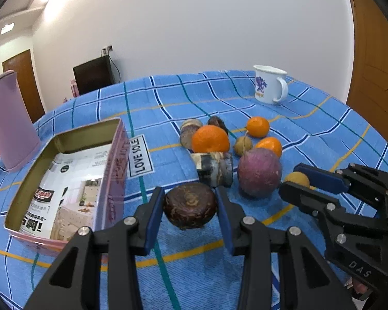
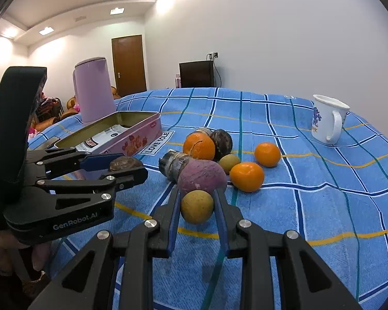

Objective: Organize fruits
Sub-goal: 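Close the left tool on the brown fruit while the right tool closes on the yellow fruit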

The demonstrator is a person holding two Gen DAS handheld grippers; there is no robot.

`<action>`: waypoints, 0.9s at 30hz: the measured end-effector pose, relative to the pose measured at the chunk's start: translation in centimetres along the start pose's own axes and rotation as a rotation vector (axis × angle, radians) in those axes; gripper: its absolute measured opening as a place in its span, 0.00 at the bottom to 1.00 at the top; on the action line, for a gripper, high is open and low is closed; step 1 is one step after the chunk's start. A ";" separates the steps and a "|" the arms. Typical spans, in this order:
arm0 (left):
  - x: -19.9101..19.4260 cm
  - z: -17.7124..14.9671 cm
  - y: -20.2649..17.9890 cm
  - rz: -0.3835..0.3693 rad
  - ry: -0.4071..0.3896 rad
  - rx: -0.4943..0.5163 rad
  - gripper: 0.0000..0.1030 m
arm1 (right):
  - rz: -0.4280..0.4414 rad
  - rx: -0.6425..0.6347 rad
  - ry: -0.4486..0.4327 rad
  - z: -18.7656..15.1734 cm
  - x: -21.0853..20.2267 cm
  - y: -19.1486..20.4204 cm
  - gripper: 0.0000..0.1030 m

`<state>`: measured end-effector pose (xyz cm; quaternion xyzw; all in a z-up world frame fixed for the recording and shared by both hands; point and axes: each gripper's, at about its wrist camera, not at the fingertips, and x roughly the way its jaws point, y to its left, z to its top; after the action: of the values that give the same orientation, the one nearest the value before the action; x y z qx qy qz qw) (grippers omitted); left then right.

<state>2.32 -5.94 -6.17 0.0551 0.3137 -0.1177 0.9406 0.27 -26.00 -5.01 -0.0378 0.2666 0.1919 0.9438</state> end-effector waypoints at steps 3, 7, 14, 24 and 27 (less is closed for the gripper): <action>-0.3 0.0 -0.1 0.006 -0.019 0.005 0.40 | -0.002 -0.009 -0.014 0.0 -0.3 0.2 0.27; -0.7 0.1 -0.1 0.015 -0.046 0.011 0.40 | -0.002 -0.010 -0.026 0.0 -0.5 0.2 0.27; -1.3 0.3 -0.3 0.025 -0.089 0.018 0.40 | -0.003 -0.011 -0.046 0.1 -0.8 0.2 0.27; -2.0 0.4 -0.4 0.043 -0.131 0.016 0.40 | -0.005 -0.019 -0.074 0.3 -1.2 0.4 0.27; -2.3 0.4 -0.3 0.046 -0.144 0.011 0.40 | -0.005 -0.021 -0.081 0.3 -1.3 0.4 0.27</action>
<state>0.74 -5.86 -4.44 0.0588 0.2435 -0.1011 0.9628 -0.79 -25.99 -4.01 -0.0403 0.2259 0.1936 0.9539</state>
